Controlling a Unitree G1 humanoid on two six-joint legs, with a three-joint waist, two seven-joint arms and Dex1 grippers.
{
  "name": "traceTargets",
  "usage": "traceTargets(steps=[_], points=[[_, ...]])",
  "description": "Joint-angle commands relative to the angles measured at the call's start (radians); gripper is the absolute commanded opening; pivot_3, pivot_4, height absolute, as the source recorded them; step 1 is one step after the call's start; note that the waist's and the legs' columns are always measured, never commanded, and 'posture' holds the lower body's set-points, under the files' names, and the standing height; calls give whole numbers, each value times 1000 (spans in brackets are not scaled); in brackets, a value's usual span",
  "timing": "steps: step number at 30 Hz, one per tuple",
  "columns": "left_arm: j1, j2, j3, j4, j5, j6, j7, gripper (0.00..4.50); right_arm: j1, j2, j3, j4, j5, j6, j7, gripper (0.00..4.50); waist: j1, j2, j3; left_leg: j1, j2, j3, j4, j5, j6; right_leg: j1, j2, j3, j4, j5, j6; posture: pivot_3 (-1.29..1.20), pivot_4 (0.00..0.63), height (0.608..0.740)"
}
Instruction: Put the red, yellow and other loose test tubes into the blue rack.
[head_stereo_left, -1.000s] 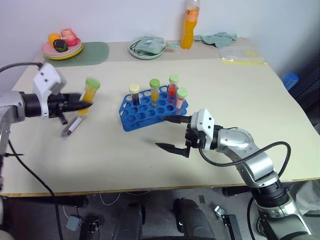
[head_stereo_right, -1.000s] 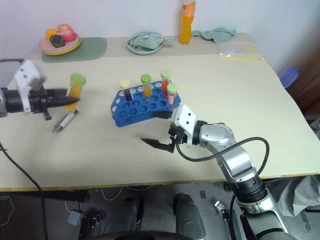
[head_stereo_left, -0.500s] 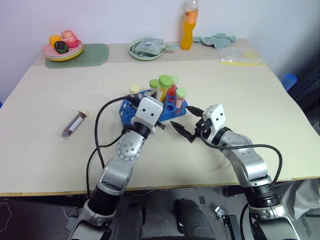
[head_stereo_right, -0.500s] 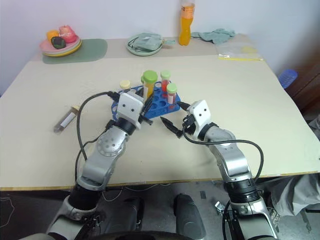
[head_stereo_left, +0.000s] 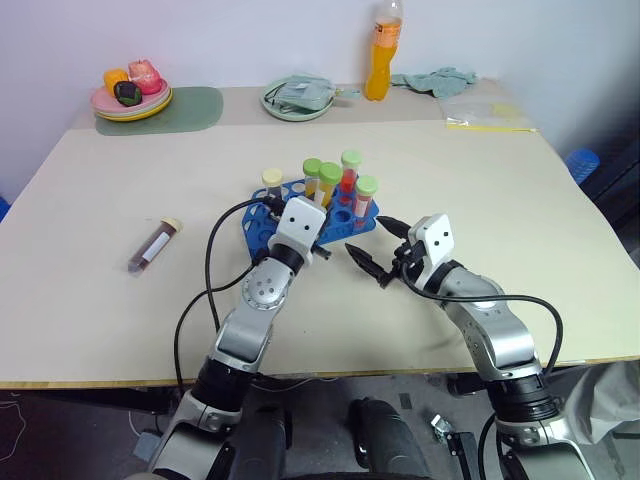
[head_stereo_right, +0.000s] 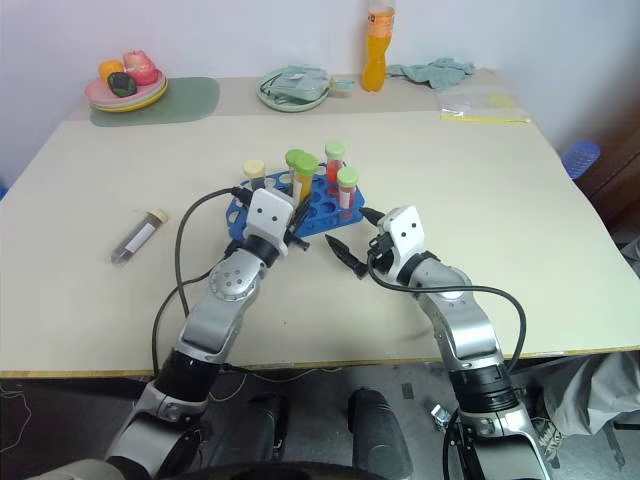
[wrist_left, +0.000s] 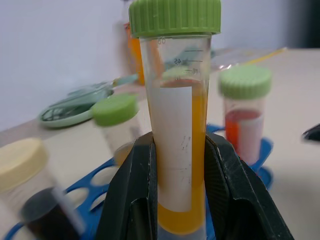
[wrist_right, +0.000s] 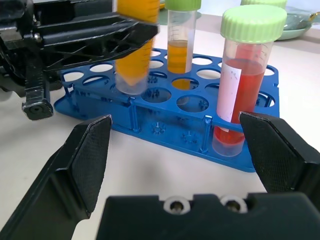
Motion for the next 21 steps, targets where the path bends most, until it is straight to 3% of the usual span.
traceTargets(steps=[1,21], points=[[-32,-14,9,27,8,-43,4,699,3,11,5,-47,1,-18,-4,4500,-1,0,0,0,0,0,0,0,0,0,0,0,0,0,0,0,150,740],[-84,-33,31,186,31,-109,21,699,17,16,15,-62,1,-10,-15,4500,-1,0,0,0,0,0,0,0,0,0,0,0,0,0,0,0,150,740]])
